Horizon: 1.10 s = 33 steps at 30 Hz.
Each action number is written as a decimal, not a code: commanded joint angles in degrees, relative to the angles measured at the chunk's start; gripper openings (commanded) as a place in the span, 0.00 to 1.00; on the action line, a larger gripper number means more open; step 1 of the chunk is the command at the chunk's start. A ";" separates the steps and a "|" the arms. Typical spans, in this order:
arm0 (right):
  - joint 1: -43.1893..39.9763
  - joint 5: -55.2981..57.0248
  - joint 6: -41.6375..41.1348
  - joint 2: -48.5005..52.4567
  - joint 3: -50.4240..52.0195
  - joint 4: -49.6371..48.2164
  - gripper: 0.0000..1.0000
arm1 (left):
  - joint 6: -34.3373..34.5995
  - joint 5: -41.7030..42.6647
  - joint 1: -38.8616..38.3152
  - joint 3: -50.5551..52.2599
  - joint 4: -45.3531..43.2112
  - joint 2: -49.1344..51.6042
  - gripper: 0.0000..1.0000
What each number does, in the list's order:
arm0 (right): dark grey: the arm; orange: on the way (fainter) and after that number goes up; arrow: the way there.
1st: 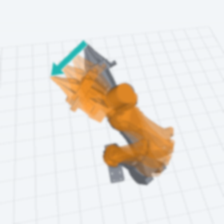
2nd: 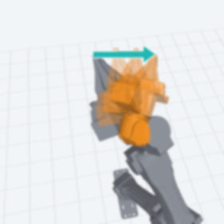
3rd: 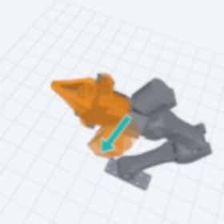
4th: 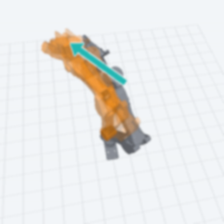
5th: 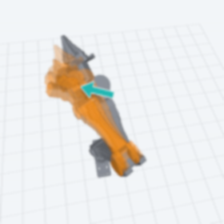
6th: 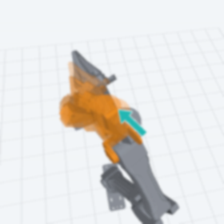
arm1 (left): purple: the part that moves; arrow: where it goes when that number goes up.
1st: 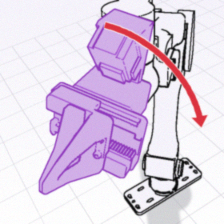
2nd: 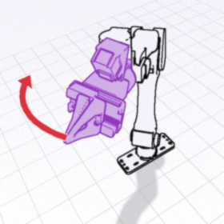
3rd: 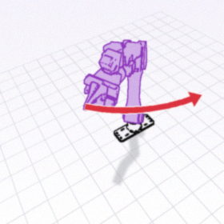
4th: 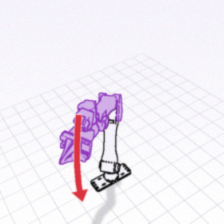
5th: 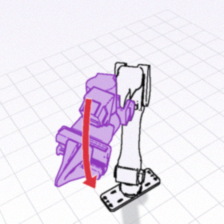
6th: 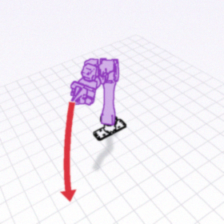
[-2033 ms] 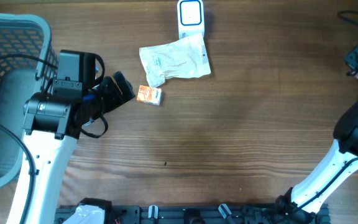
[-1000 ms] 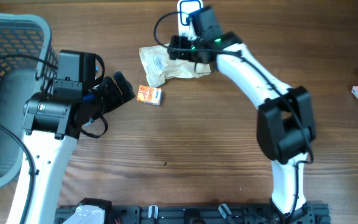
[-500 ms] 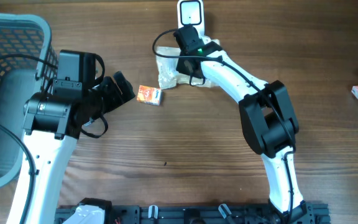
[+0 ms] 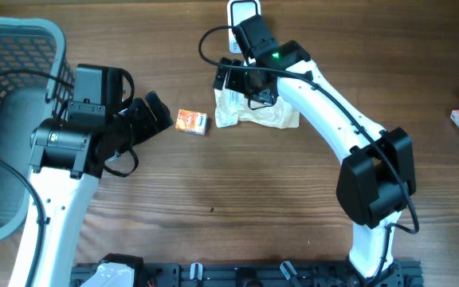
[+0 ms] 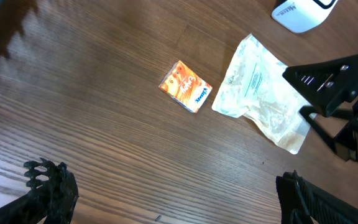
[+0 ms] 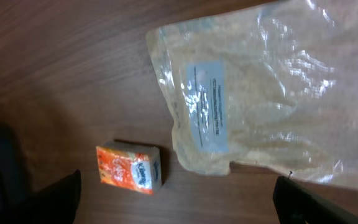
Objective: Scan the item barcode
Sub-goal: 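Reach the right gripper to the clear powder bag and grasp it, then lift the powder bag and hold it against the scanner window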
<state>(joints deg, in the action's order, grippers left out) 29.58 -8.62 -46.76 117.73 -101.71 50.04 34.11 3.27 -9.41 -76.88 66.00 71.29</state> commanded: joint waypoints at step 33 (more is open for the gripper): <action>-9.62 7.02 -15.17 6.67 0.15 11.85 0.89 | -0.90 -0.13 0.26 -0.48 -0.13 -0.26 1.00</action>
<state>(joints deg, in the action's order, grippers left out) 19.84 0.40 -60.40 126.34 -101.97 64.42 34.11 3.27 -9.41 -76.90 66.00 71.29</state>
